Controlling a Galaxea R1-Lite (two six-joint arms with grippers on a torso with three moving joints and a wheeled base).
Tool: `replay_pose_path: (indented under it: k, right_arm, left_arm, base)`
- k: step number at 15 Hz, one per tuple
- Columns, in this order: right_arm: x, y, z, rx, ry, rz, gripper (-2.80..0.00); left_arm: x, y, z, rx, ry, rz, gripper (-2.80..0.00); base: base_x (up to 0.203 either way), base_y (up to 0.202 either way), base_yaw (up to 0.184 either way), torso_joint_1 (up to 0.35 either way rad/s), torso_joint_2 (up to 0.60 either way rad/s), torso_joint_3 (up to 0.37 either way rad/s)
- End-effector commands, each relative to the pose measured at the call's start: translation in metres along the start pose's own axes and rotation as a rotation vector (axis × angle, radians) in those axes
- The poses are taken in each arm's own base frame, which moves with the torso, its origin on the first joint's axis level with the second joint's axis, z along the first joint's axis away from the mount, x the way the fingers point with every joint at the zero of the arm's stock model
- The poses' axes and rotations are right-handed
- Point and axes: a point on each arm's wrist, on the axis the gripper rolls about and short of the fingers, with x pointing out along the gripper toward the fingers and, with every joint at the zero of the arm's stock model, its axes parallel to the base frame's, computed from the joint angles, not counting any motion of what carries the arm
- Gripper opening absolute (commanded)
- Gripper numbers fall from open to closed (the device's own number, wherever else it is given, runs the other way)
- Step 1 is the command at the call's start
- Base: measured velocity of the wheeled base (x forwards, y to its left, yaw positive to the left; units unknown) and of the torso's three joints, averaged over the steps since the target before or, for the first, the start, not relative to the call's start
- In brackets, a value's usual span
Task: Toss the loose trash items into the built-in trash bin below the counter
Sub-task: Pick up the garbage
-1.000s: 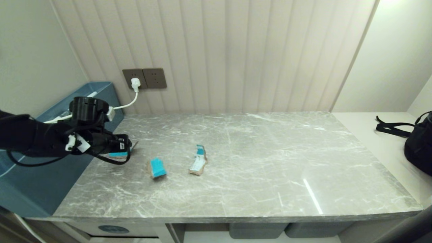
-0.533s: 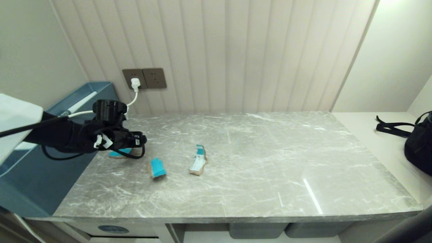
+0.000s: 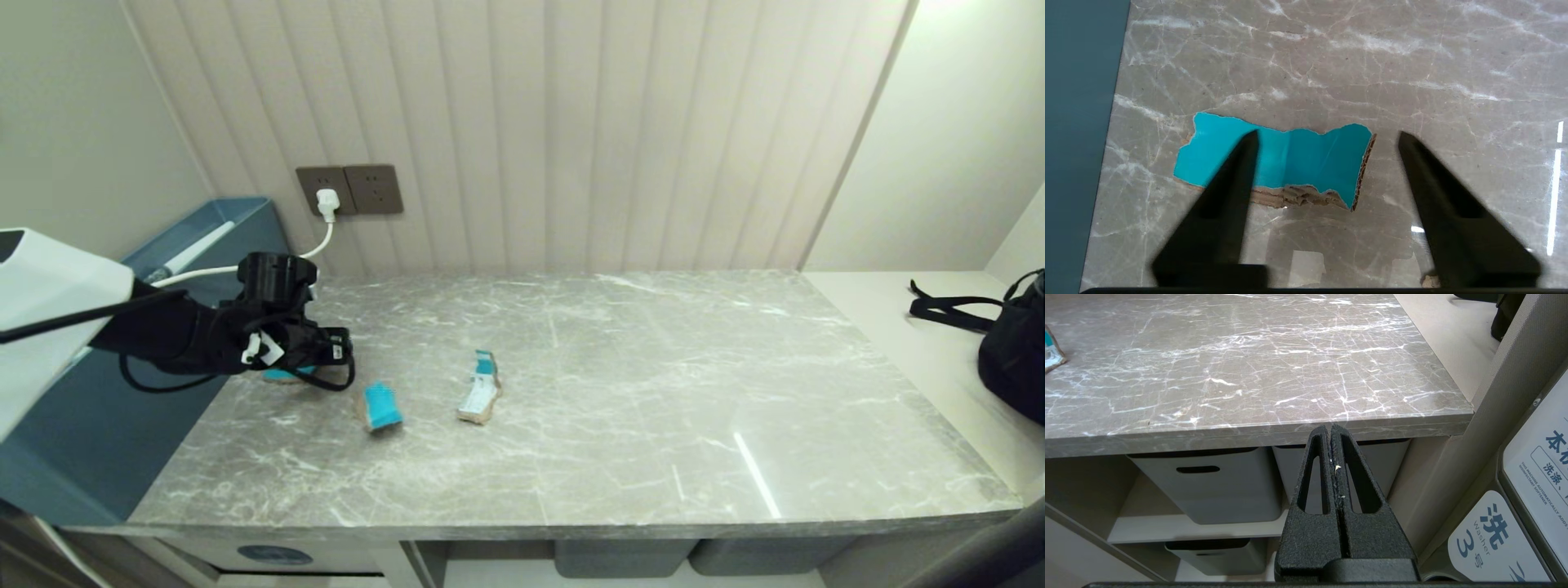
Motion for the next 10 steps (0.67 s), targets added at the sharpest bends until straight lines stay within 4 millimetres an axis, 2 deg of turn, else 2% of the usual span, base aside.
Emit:
replay_pose_path:
  k: [1,7,10]
  right_arm:
    - [0.0,0.0,0.0,0.001,0.001,0.0,-2.8]
    - [0.0,0.0,0.0,0.001,0.001,0.0,-2.8]
    - [0.0,0.0,0.0,0.001,0.001,0.0,-2.8]
  left_arm:
    - [0.0,0.0,0.001,-0.002,-0.006,0.003,-2.8]
    - [0.0,0.001,-0.005,-0.007,0.018,0.021,-2.8]
    - [-0.011,0.003,-0.007,-0.007,0.018,0.021,-2.8]
  base:
    - [0.0,0.0,0.0,0.0,0.0,0.0]
    - [0.0,0.0,0.0,0.0,0.0,0.0]
    - [0.0,0.0,0.0,0.0,0.0,0.0]
